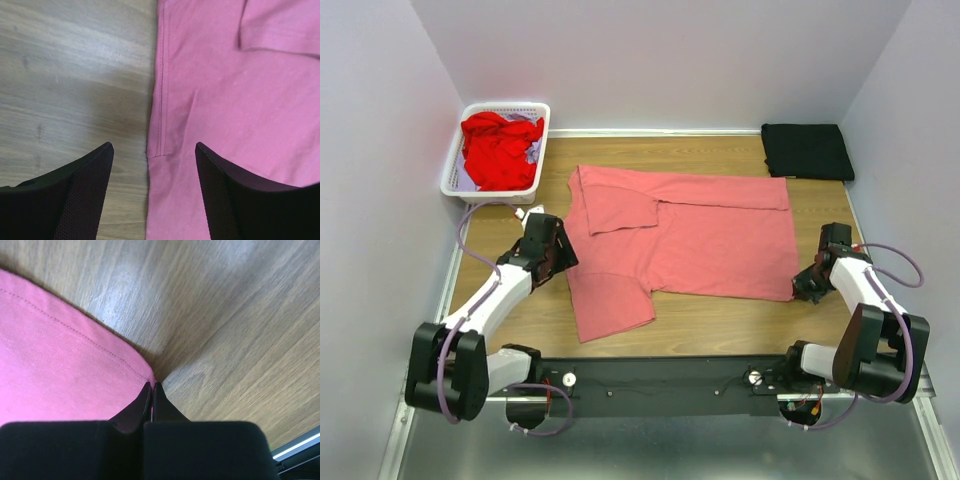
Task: Fold and stack the t-shirts
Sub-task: Fold the tshirt
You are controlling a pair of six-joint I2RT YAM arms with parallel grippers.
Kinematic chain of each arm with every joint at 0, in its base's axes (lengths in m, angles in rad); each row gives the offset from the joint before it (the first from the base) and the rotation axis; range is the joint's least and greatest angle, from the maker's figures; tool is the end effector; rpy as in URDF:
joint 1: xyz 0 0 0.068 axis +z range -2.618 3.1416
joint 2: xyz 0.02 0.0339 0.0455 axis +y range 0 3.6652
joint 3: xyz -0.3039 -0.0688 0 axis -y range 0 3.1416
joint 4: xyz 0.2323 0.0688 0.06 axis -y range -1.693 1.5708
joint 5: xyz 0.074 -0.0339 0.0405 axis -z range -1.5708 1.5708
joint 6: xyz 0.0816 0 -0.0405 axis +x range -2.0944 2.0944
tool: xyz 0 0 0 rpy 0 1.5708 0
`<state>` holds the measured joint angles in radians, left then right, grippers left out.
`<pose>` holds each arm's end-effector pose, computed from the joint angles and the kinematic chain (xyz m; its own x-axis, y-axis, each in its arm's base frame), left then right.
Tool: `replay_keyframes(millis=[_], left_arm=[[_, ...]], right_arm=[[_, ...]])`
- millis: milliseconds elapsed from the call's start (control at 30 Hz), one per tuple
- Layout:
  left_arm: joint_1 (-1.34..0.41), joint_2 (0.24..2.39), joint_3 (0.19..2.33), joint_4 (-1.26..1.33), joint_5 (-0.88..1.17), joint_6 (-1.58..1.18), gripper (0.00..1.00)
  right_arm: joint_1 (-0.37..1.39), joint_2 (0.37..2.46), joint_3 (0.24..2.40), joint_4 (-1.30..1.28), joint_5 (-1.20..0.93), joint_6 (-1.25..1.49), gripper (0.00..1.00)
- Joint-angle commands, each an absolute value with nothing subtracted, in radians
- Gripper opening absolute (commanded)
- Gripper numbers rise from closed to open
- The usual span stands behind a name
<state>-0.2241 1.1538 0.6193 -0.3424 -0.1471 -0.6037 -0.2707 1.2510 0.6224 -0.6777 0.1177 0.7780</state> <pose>0.2233 -0.0386 0.2057 -0.6900 -0.4187 -0.5905 -0.3198 0.9081 -0.2703 0.1788 -0.0596 0.1643 -0.4554 0.8497 -0.2658 0.8630 0.4946 0.1027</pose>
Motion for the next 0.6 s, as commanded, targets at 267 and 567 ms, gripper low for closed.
replay_keyframes(millis=[267, 567], left_arm=[[-0.229, 1.279, 0.675, -0.425, -0.101, -0.615, 0.54], [-0.238, 1.339, 0.67, -0.422, -0.101, -0.595, 0.53]], right_arm=[[-0.281, 1.175, 0.644, -0.664, 0.055, 0.69, 0.01], [-0.279, 1.154, 0.63, -0.641, 0.034, 0.68, 0.01]])
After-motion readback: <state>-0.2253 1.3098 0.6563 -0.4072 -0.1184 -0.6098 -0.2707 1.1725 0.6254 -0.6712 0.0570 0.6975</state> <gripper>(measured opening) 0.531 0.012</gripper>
